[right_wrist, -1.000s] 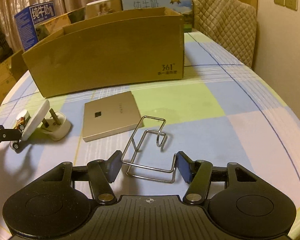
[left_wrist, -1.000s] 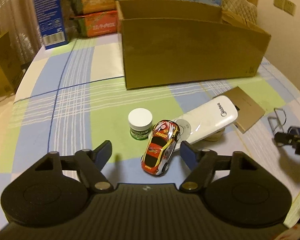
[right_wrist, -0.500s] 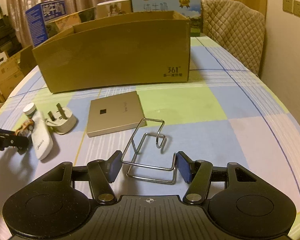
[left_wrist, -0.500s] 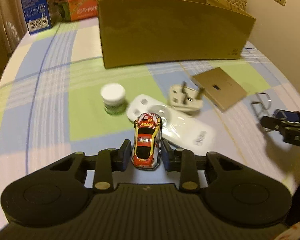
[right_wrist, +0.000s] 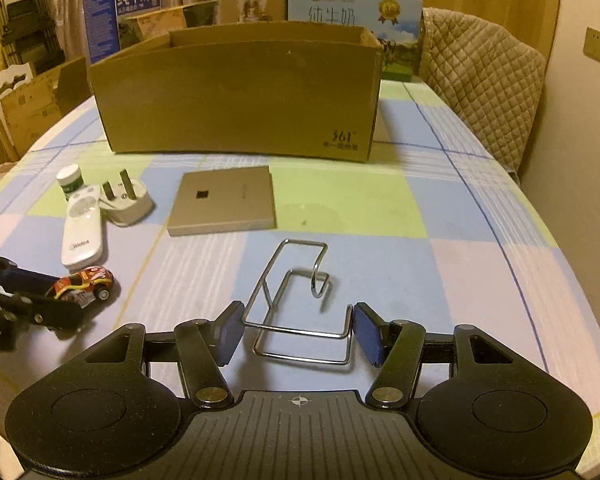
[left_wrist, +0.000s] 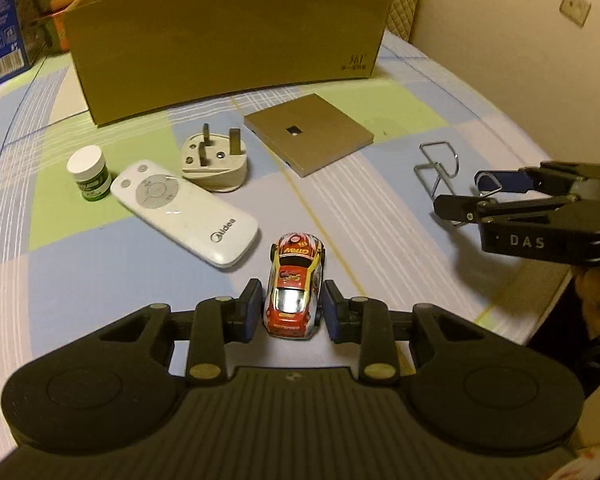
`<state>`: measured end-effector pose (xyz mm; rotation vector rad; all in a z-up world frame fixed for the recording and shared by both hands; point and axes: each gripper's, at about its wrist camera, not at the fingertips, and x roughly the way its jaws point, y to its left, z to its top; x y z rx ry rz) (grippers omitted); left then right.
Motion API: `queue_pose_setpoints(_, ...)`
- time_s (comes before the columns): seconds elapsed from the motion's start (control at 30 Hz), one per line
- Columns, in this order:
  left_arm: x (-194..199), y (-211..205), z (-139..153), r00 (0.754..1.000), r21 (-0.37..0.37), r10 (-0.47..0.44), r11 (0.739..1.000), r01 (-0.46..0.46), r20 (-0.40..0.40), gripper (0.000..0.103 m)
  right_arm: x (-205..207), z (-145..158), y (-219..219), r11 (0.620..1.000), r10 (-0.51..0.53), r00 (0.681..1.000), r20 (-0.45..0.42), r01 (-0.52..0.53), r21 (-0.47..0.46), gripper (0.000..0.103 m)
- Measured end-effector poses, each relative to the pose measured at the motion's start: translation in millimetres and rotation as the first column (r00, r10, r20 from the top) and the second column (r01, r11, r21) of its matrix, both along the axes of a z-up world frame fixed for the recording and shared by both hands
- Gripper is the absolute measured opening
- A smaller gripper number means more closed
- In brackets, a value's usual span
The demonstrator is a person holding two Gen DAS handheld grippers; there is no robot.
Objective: Organize rigid objects
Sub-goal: 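Lift the race car and wire rack and carry both toward the cardboard box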
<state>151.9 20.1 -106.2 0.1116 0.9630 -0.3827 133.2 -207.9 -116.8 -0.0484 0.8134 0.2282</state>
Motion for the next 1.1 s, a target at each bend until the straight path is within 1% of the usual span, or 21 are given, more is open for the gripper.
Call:
queue_pose_setpoints(0.1, 1.5, -4.4, -0.9, 1.0, -0.003, 0.02, 1.0, -0.02, 0.016, 0.027, 0.2, -3.9, -3.1, 1.0, -0.008, 1.0, -0.006, 0.008, 0.009, 0.056)
queue_pose_setpoints(0.2, 0.5, -7.4, -0.7, 0.999, 0.007, 0.012, 1.0, -0.012, 0.039, 0.031, 0.8, -5.0, -4.9, 1.0, -0.017, 1.0, -0.005, 0.017, 0.001, 0.057)
queue_pose_setpoints(0.23, -0.3, -8.3, -0.2, 0.999, 0.007, 0.007, 1.0, -0.007, 0.046, 0.035, 0.8, -4.9, -5.6, 1.0, -0.026, 1.0, -0.006, 0.026, 0.001, 0.059)
queue_pose_setpoints(0.27, -1.0, -9.9, -0.3, 0.999, 0.009, 0.001, 1.0, -0.001, 0.05, 0.037, 0.6, -4.7, -6.8, 0.999, -0.039, 0.999, -0.009, 0.039, 0.004, 0.062)
queue_pose_setpoints(0.37, -0.9, -13.2, -2.6, 0.999, 0.018, -0.008, 1.0, 0.007, 0.045, 0.037, -1.0, -3.2, -9.5, 0.996, -0.084, 0.996, -0.015, 0.084, 0.02, 0.067)
queue_pose_setpoints(0.47, -0.8, -13.8, -2.4, 0.999, 0.012, -0.002, 1.0, 0.001, 0.052, 0.037, -3.3, -0.8, -11.7, 0.993, -0.111, 0.994, -0.015, 0.112, 0.049, 0.067)
queue_pose_setpoints(0.53, -0.3, -13.6, -1.6, 0.998, 0.004, 0.005, 1.0, -0.006, 0.057, 0.037, -4.8, 1.9, -11.7, 0.991, -0.123, 0.992, 0.001, 0.123, 0.06, 0.067)
queue_pose_setpoints(0.63, 0.4, -13.6, -2.2, 0.998, 0.004, 0.01, 1.0, -0.01, 0.058, 0.037, -4.9, 2.9, -8.7, 0.992, -0.119, 0.993, 0.023, 0.117, 0.047, 0.067)
queue_pose_setpoints(0.7, 0.9, -13.7, -2.9, 0.998, 0.006, 0.011, 1.0, -0.011, 0.056, 0.037, -3.1, 0.2, -8.5, 0.991, -0.125, 0.992, 0.014, 0.124, 0.044, 0.067)
queue_pose_setpoints(0.77, 1.0, -13.8, -3.6, 0.999, 0.009, 0.01, 1.0, -0.01, 0.054, 0.037, -2.1, -3.1, -8.7, 0.991, -0.126, 0.992, 0.005, 0.126, 0.044, 0.066)
queue_pose_setpoints(0.8, 1.0, -14.2, -4.0, 0.998, 0.012, 0.009, 1.0, -0.009, 0.054, 0.037, -2.0, -4.4, -8.4, 0.992, -0.123, 0.992, 0.003, 0.122, 0.042, 0.063)
queue_pose_setpoints(0.83, 0.9, -14.8, -4.2, 0.998, 0.017, 0.007, 1.0, -0.008, 0.055, 0.037, -2.0, -4.8, -8.1, 0.992, -0.117, 0.993, 0.002, 0.116, 0.04, 0.054)
queue_pose_setpoints(0.87, 0.7, -15.5, -4.6, 0.998, 0.022, 0.005, 1.0, -0.006, 0.056, 0.037, -2.2, -5.1, -7.2, 0.993, -0.111, 0.994, 0.003, 0.11, 0.032, 0.051)
queue_pose_setpoints(0.93, 0.5, -16.7, -5.4, 0.998, 0.032, 0.001, 0.999, -0.003, 0.06, 0.037, -2.9, -5.6, -6.0, 0.995, -0.1, 0.995, 0.011, 0.1, 0.016, 0.051)
queue_pose_setpoints(1.1, 3.5, -19.6, -7.1, 0.998, 0.039, 0.004, 0.999, -0.007, 0.066, 0.036, -2.8, -5.6, -7.6, 0.995, -0.098, 0.995, 0.01, 0.098, 0.018, 0.051)
